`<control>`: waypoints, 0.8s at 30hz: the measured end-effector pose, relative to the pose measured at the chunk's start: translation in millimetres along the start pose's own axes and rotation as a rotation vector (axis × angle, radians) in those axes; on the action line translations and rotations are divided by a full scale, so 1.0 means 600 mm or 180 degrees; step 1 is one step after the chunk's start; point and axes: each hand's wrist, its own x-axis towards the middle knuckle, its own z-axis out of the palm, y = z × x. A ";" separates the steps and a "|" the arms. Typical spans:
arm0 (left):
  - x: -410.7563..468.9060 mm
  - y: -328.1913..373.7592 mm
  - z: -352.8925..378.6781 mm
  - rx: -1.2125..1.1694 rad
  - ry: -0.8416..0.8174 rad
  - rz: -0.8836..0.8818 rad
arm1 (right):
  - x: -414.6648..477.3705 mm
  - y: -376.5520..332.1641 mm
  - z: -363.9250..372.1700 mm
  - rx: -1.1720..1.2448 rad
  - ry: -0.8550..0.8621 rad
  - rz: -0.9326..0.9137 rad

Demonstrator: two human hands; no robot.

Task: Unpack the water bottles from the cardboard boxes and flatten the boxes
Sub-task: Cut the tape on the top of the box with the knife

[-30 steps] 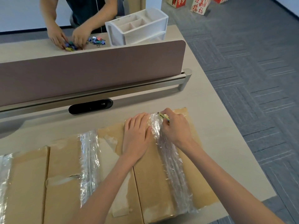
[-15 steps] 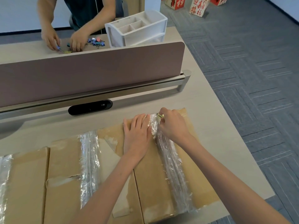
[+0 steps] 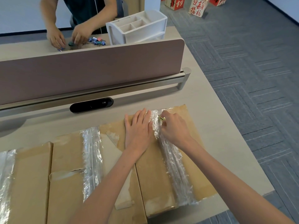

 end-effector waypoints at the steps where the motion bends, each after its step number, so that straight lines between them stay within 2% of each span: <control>1: 0.000 0.000 0.000 0.0008 0.0006 0.0001 | -0.004 0.001 0.002 -0.0002 0.0015 0.0003; 15: -0.005 0.004 -0.007 0.0036 -0.0128 0.0052 | -0.102 0.018 0.003 -0.0048 -0.0039 0.0065; 24: -0.002 0.007 -0.016 -0.0029 -0.0449 0.0090 | -0.167 0.031 0.005 0.0020 -0.0094 0.0086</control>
